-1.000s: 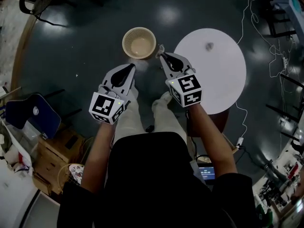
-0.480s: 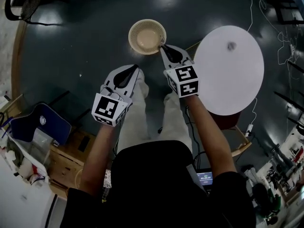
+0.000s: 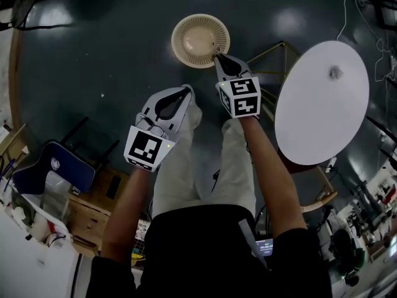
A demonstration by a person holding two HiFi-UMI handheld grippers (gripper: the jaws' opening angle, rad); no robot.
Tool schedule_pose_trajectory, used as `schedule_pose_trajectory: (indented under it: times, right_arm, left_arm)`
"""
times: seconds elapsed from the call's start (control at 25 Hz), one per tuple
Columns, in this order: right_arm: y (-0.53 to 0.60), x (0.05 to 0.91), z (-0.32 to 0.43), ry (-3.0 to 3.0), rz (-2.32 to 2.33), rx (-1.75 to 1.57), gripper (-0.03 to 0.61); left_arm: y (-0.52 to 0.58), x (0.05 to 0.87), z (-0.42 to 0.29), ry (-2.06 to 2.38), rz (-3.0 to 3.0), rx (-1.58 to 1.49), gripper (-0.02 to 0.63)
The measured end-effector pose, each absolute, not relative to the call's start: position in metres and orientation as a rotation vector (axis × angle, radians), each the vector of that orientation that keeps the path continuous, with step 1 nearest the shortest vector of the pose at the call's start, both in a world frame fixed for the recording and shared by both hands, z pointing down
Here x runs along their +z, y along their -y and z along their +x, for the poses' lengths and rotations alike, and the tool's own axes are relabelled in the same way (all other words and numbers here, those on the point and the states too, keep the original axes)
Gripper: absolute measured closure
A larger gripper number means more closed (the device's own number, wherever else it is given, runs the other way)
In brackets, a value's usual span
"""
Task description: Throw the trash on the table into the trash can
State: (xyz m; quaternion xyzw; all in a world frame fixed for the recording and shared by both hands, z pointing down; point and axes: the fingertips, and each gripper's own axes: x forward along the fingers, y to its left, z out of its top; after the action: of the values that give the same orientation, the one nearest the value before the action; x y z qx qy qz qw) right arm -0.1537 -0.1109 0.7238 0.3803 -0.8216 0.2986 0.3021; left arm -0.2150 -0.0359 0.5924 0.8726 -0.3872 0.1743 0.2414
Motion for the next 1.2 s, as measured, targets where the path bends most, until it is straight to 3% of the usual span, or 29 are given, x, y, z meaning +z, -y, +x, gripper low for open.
schedule_pose_trajectory:
  times: [0.6, 0.76, 0.88, 1.2]
  right_arm:
    - [0.133, 0.924, -0.182, 2.004, 0.966, 0.854, 0.545]
    - [0.133, 0.941, -0.192, 1.978, 0.95, 0.862, 0.541]
    - [0.131, 0.954, -0.198, 1.964, 0.939, 0.897, 0.453]
    - [0.129, 0.941, -0.194, 1.966, 0.975, 0.891, 0.448]
  left_arm:
    - [0.059, 0.732, -0.24, 0.975, 2.378, 0.552, 0.598]
    - [0.056, 0.743, -0.26, 0.974, 2.361, 0.555, 0.598]
    - [0.055, 0.753, -0.271, 0.978, 2.355, 0.561, 0.598]
    - [0.056, 0.748, -0.271, 0.967, 2.381, 0.569, 0.598]
